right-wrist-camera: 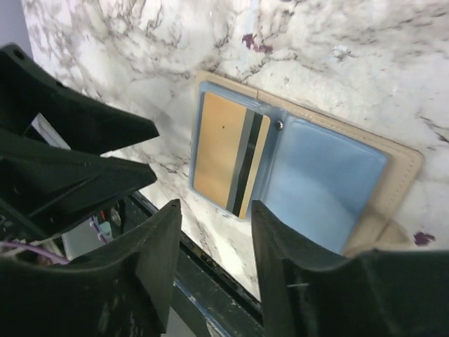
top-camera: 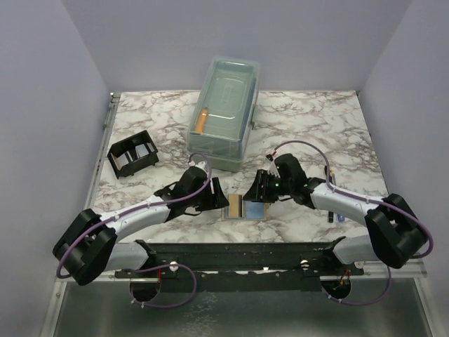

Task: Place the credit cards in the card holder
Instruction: Insert the credit card into the card holder, then close the card holder at the center of the board.

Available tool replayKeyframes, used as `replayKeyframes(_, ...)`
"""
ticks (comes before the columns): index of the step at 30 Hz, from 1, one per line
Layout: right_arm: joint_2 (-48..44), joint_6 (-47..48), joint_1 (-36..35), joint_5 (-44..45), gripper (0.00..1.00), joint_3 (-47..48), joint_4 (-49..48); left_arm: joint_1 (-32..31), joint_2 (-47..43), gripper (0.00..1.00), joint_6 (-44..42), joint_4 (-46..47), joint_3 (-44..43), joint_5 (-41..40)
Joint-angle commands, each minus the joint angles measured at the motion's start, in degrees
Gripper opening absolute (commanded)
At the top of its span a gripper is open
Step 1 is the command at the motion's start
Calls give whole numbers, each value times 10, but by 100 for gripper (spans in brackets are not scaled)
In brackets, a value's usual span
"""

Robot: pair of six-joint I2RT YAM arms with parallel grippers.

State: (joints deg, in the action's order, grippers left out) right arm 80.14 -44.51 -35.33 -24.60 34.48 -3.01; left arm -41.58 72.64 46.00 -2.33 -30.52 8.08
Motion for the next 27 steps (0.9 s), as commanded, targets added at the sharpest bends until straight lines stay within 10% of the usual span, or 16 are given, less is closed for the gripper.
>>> replayKeyframes(1,-35,69,-4,101,52,48,200,20,-36,72,-16,-57,-7,20)
replayKeyframes(17,-17,83,0,239,69,51,281,58,112,87,78,178,48,141)
replayKeyframes(27,59,51,0,197,32,31,188,58,142,83,128,269,60,181)
